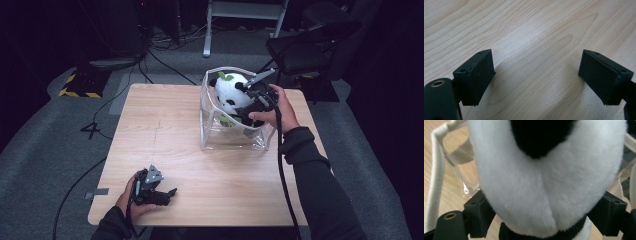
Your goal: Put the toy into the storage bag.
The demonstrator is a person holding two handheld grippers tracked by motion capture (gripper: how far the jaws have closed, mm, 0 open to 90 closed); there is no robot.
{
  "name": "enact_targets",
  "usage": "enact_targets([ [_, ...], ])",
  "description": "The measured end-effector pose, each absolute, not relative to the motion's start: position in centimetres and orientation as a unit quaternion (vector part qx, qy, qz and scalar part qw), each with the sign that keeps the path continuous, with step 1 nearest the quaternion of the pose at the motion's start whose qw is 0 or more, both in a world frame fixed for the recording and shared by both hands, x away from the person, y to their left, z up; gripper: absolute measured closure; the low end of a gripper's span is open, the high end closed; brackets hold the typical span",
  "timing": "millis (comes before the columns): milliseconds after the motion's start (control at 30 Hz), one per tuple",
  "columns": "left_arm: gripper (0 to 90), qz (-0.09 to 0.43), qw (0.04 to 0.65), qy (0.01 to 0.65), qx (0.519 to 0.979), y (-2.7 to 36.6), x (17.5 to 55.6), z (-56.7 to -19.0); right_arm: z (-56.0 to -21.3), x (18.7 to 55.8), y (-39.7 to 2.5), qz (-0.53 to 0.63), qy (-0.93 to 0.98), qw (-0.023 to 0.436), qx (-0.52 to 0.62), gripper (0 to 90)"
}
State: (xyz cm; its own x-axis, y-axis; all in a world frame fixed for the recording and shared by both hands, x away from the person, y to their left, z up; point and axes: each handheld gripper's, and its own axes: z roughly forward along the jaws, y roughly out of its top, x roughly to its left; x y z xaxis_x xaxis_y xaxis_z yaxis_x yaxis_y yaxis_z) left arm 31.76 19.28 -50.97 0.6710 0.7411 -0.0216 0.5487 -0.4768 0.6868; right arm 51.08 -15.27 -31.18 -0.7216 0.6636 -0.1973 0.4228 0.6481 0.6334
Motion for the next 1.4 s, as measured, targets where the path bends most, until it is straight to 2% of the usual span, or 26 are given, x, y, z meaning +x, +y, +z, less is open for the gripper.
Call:
enact_targets([
  [300, 13.2, 0.141, 0.343, 0.38, 0.847, 19.27, 31.76, -50.98, -31.6, 51.17, -15.16, 0.27, 0.89, 0.203, 0.308, 17.7],
  [567, 13.2, 0.142, 0.342, 0.38, 0.848, 19.27, 31.76, -50.97, -32.03, 51.22, -14.95, 0.242, 0.893, 0.22, 0.311, 21.9],
  [1400, 13.3, 0.142, 0.341, 0.38, 0.848, 19.28, 31.75, -50.96, -31.67, 50.81, -15.79, 0.291, 0.879, 0.208, 0.317, 22.6],
])
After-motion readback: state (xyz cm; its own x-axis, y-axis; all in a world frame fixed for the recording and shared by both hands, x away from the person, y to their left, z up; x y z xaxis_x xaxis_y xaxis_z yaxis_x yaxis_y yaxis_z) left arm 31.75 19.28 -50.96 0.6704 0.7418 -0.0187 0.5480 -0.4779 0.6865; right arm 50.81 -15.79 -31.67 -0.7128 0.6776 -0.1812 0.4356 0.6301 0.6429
